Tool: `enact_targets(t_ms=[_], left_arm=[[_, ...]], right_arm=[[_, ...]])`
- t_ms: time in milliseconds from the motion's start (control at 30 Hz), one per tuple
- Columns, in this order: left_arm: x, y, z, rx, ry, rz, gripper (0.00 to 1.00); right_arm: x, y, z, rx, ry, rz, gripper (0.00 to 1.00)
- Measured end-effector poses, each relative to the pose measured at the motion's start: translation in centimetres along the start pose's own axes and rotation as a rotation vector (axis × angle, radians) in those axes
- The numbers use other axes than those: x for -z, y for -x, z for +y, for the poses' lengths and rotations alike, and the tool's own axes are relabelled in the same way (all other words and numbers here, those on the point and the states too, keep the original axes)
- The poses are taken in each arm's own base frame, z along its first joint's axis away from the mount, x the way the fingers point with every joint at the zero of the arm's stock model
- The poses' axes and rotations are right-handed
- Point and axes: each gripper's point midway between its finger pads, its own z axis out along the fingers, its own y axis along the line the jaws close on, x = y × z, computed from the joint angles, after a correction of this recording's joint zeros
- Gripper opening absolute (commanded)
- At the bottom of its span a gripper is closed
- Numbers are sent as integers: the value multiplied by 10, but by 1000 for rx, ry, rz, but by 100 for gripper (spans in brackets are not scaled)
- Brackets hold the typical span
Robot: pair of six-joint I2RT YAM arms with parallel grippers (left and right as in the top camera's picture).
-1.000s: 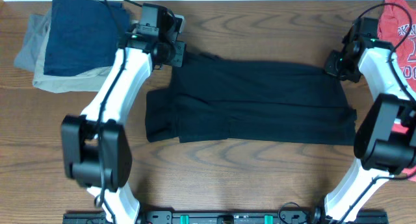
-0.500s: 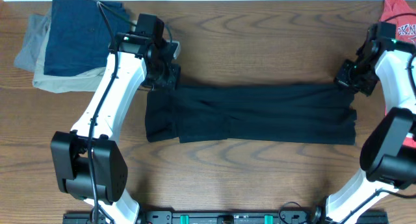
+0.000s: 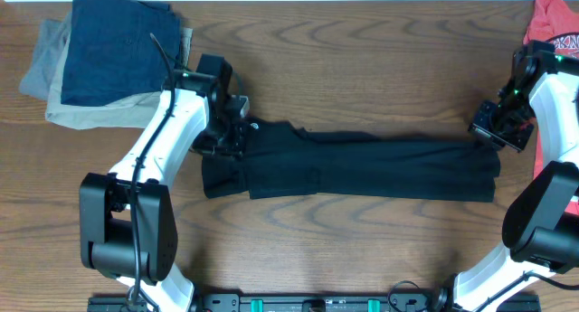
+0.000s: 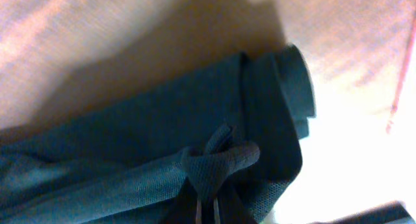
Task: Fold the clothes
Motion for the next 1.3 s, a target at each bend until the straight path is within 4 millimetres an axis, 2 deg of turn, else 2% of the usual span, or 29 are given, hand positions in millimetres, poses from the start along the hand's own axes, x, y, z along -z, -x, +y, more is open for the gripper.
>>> enact_targets(t_ms=[67, 100, 133, 167, 200, 233, 333, 400, 467, 600, 767, 800, 833, 900, 933, 967, 1000, 1033, 1167, 1300], left_arm=[[-3, -5, 1, 4, 0, 18, 6], [-3, -7, 1, 5, 0, 24, 6], [-3, -9, 1, 8, 1, 34, 6], [-3, -11, 1, 11, 1, 40, 7], [-3, -12, 1, 13, 1, 46, 17], [-3, -15, 1, 16, 2, 59, 31], [-2, -28, 4, 29, 18, 109, 33], [-1, -35, 6, 38, 35, 137, 43], [-1, -37, 9, 40, 53, 146, 48], [-1, -38, 12, 53, 69, 150, 48], [8, -35, 11, 78, 80, 144, 42], [12, -31, 9, 75, 82, 130, 41], [15, -27, 7, 72, 82, 116, 41], [19, -14, 0, 52, 76, 67, 25], [19, -8, -6, 41, 67, 42, 13], [18, -4, -13, 23, 56, 24, 7], [17, -2, -18, 3, 52, 15, 6], [16, 0, -24, -13, 47, 9, 7], [9, 7, -47, -78, 25, -26, 6], [-6, 8, -51, -85, 16, -47, 6]], right_arm=[[0, -6, -5, 0, -26, 22, 5], [0, -9, -7, -2, -36, 32, 11], [0, -11, -9, -3, -45, 43, 24], [1, -14, -12, -2, -60, 54, 52], [1, -16, -13, -5, -65, 59, 79], [1, -18, -15, -6, -74, 69, 99], [2, -25, -21, -3, -102, 97, 99], [3, -26, -22, 0, -113, 97, 99], [2, -24, -23, -1, -117, 91, 99], [2, -22, -21, -2, -106, 82, 99], [1, -21, -15, 4, -78, 81, 98], [1, -21, -12, 10, -74, 78, 94], [1, -20, -9, 20, -70, 71, 84], [1, -18, 2, 60, -62, 50, 46], [0, -18, 6, 70, -60, 42, 35], [0, -16, 15, 93, -54, 21, 24], [0, -16, 19, 108, -53, 16, 18], [0, -15, 25, 128, -49, 0, 13], [-2, -13, 42, 176, -40, -34, 13], [-13, -15, 49, 196, -40, -41, 12]])
